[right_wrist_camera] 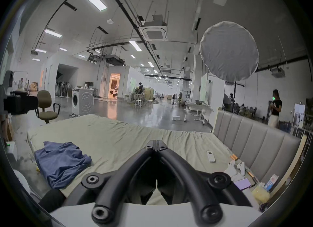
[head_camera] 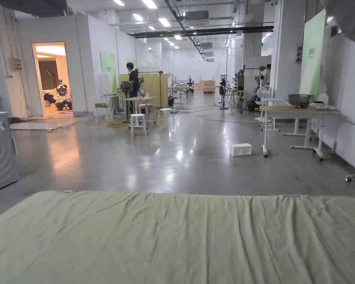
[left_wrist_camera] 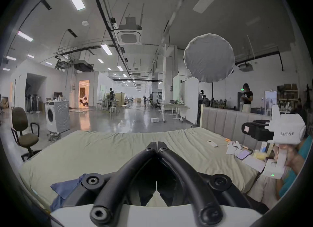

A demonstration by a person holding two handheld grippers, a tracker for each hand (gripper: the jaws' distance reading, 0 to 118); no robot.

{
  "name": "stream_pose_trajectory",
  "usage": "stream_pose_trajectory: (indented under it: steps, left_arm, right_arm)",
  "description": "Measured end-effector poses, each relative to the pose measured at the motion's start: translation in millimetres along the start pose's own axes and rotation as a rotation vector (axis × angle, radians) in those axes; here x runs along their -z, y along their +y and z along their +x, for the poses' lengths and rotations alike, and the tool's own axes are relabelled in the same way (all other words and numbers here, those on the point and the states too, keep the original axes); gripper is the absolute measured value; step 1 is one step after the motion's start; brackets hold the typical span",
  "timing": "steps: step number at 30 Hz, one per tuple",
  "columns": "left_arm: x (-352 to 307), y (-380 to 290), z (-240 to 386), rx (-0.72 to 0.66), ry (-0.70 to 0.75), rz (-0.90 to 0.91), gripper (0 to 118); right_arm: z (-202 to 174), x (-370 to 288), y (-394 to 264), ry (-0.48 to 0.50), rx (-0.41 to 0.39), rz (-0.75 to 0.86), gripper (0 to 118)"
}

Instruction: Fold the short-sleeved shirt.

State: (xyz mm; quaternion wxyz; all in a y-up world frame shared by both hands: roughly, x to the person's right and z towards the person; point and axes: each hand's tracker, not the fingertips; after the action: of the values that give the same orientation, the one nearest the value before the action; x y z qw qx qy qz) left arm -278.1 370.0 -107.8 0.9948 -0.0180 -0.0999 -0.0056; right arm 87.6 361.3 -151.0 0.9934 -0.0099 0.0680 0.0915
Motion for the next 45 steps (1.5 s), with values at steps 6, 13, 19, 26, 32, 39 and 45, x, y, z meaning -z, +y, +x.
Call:
stream_pose_trajectory:
  steps: [6, 13, 19, 26, 32, 39, 45]
  left_arm:
    - [2.3, -11.0, -21.8, -0.042, 0.056, -0.072, 0]
    - [10.6, -12.2, -76.5, 0.031, 0.156, -0.246, 0]
    - [46.8, -55.1, -148.0, -0.159, 0.184, -0.435, 22]
    - [116.6, -164.5, -210.0, -0.234, 0.183, -0.680, 78]
    - [162.3, -240.9, -251.7, -0.256, 0.296, -0.779, 100]
    - [176.6, -287.3, -254.1, -0.253, 0.251, -0.832, 101]
    - [170.8, -274.0, -245.1, -0.205, 0.255, -0.733, 3]
  right_arm:
    - [16.4, -6.8, -19.2, 0.062, 0.176, -0.077, 0]
    - [23.2, -18.6, -63.1, 0.110, 0.285, -0.191, 0]
    - [27.9, -14.9, -98.5, 0.126, 0.366, -0.315, 0]
    - [30.0, -8.4, -116.3, 0.103, 0.319, -0.417, 0]
    - [12.1, -6.6, -143.6, 0.102, 0.308, -0.568, 0]
    - [-18.6, -2.3, -164.0, 0.131, 0.312, -0.694, 0]
    - [-31.1, 6.7, -170.4, 0.169, 0.316, -0.733, 0]
